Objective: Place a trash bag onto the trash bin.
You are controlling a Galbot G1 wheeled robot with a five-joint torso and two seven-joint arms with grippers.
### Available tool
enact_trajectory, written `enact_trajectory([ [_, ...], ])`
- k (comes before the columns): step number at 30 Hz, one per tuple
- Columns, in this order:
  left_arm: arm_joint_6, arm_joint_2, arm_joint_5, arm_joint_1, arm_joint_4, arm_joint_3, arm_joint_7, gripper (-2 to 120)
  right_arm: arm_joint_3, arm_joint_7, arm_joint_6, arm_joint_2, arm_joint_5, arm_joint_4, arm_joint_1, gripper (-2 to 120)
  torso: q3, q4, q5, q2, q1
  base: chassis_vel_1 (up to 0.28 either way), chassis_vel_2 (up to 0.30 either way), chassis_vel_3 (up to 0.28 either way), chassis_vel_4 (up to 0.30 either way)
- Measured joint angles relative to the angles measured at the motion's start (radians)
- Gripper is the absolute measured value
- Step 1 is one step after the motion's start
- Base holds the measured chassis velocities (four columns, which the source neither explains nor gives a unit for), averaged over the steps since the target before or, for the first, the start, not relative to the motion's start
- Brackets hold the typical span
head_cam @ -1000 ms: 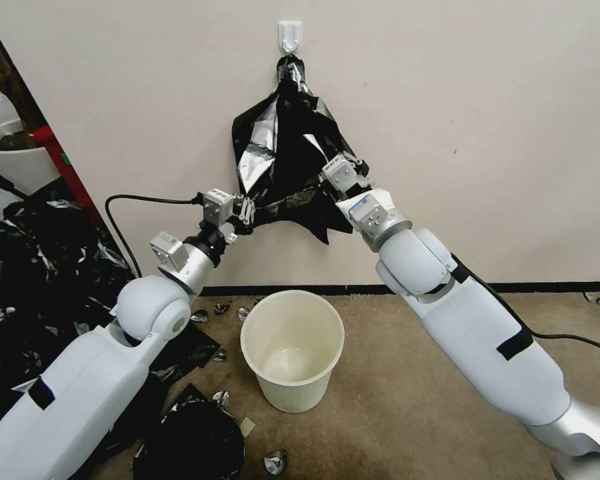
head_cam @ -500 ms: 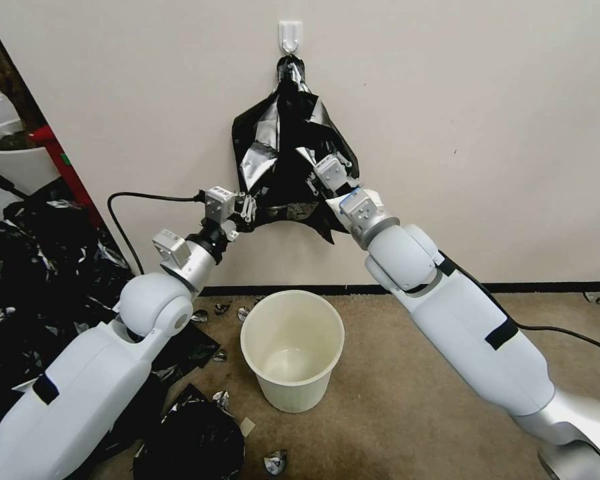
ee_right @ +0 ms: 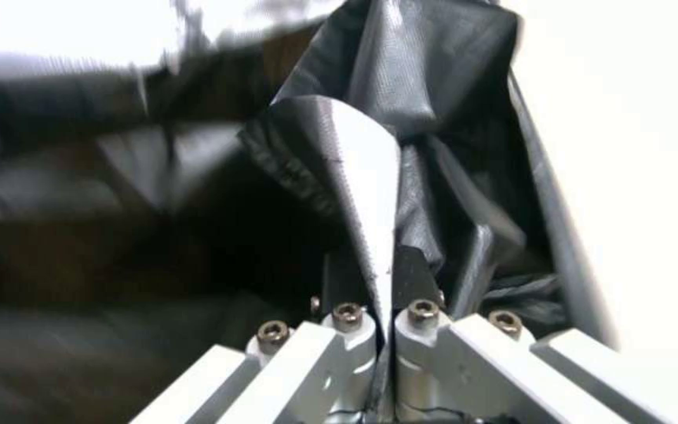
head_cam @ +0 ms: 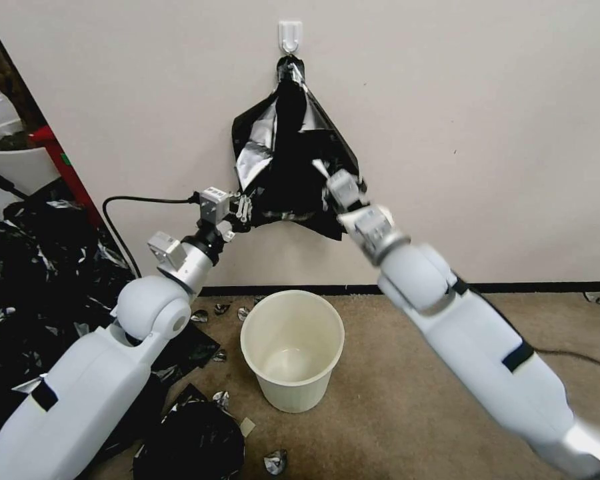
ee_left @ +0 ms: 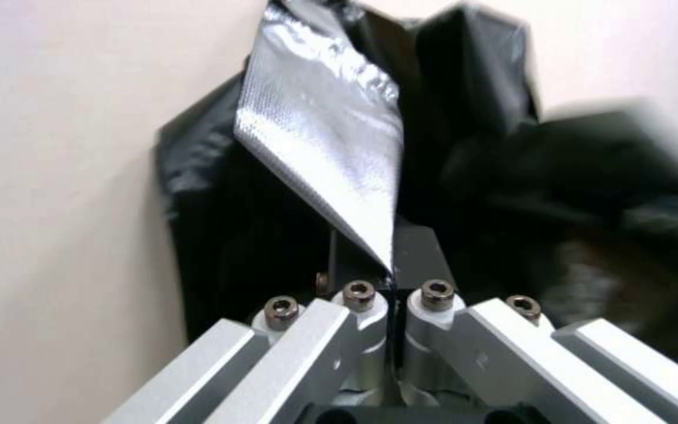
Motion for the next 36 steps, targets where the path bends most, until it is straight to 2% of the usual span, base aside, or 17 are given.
enact_trajectory([
  [3,-0.01,-0.053,0.052,0.099,-0.048,-0.047,-0.019,0,0.017,0.092,0.076,0.035,0.213,0.118,-0.132,0,0.0,0.0005,-0.0004,0.0,0.0,0.0,0.0,0.0,0.0],
  [4,-0.01,-0.053,0.052,0.099,-0.048,-0.047,-0.019,0,0.017,0.092,0.076,0.035,0.213,0.118,-0.132,0,0.0,0.0005,-0.0004,0.0,0.0,0.0,0.0,0.0,0.0],
  [7,-0.013,-0.102,0.086,0.194,-0.107,-0.08,-0.04,0,0.041,0.101,0.116,0.085,0.31,0.233,-0.301,0,0.0,0.0001,-0.0001,0.0,0.0,0.0,0.0,0.0,0.0],
  [8,-0.013,-0.102,0.086,0.194,-0.107,-0.08,-0.04,0,0.041,0.101,0.116,0.085,0.31,0.233,-0.301,0,0.0,0.0001,-0.0001,0.0,0.0,0.0,0.0,0.0,0.0],
  [12,-0.025,-0.13,0.124,0.271,-0.169,-0.1,-0.042,0,0.064,0.038,0.185,0.145,0.325,0.306,-0.455,0,0.0,0.0003,-0.0002,0.0,0.0,0.0,0.0,0.0,0.0],
  [19,-0.013,-0.124,0.125,0.296,-0.228,-0.111,-0.038,0,0.081,0.04,0.198,0.161,0.318,0.332,-0.518,0,0.0,0.0002,-0.0001,0.0,0.0,0.0,0.0,0.0,0.0],
  [29,0.005,-0.156,0.172,0.322,-0.211,-0.083,-0.012,0,0.102,0.13,0.139,0.138,0.314,0.333,-0.53,0,0.0,0.0002,-0.0001,0.0,0.0,0.0,0.0,0.0,0.0],
  [36,-0.005,-0.199,0.191,0.361,-0.159,-0.065,-0.008,0,0.096,0.142,0.162,0.134,0.252,0.27,-0.566,0,0.0,0.0002,0.0,0.0,0.0,0.0,0.0,0.0,0.0],
])
